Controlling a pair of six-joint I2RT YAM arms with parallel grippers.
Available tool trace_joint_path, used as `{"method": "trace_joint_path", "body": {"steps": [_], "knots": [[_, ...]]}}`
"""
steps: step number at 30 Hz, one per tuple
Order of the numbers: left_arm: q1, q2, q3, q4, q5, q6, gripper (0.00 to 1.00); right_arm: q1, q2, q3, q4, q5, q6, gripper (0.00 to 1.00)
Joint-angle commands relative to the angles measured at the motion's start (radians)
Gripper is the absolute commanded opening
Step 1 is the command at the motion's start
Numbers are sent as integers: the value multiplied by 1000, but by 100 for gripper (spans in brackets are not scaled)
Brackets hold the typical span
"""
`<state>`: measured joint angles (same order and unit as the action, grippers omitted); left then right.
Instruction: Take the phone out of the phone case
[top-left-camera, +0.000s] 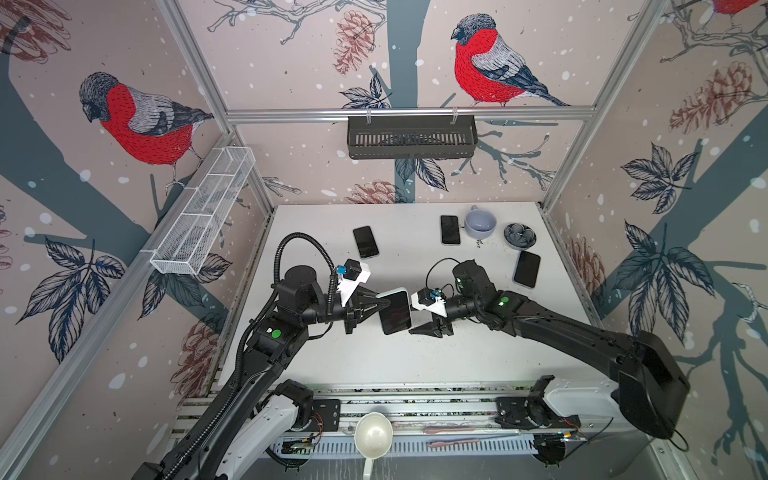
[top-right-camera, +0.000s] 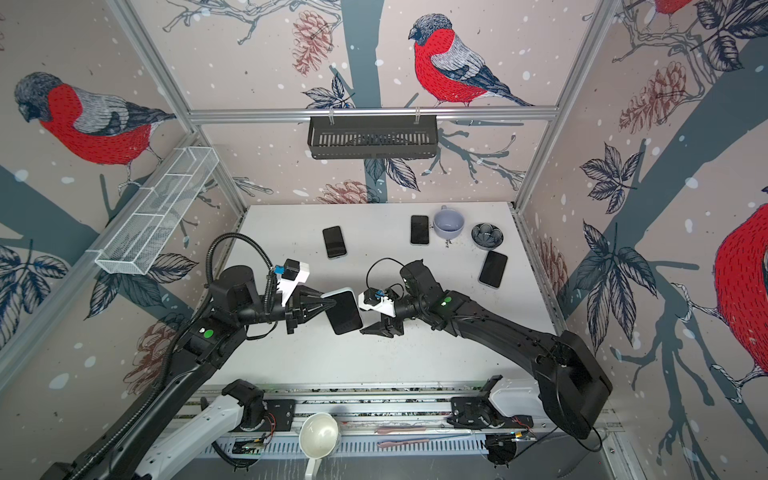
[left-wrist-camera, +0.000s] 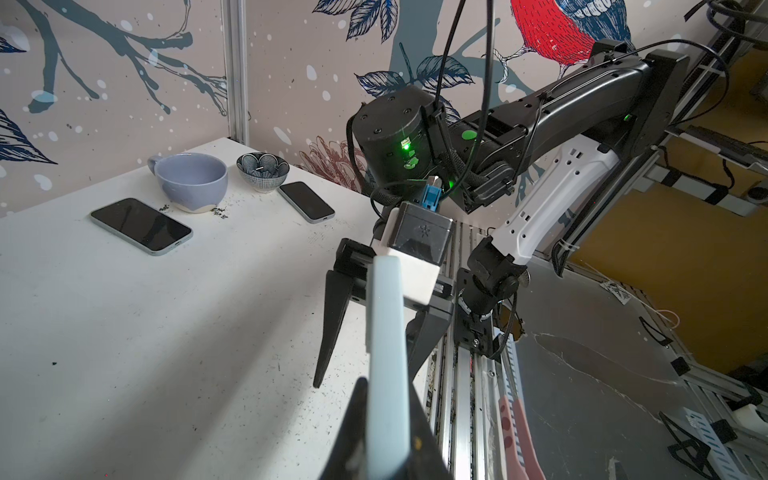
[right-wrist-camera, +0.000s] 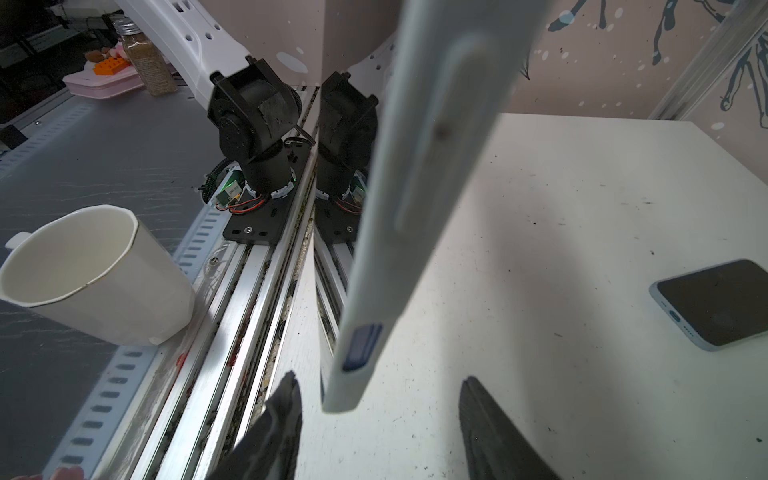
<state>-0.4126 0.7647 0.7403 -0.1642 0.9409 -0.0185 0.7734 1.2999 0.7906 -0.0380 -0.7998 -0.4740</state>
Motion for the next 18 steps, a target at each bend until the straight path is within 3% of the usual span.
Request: {"method": "trace_joint_path", "body": {"steps": [1,7,18], "knots": [[2,-1,2,63,19,20,0,4,5,7,9,-19,-1,57],[1,-2,2,63,19,20,0,11,14,12,11,-22,0,43],[1,-5,0,66,24,16,0,25,18,15,29,-33,-4,30]]}}
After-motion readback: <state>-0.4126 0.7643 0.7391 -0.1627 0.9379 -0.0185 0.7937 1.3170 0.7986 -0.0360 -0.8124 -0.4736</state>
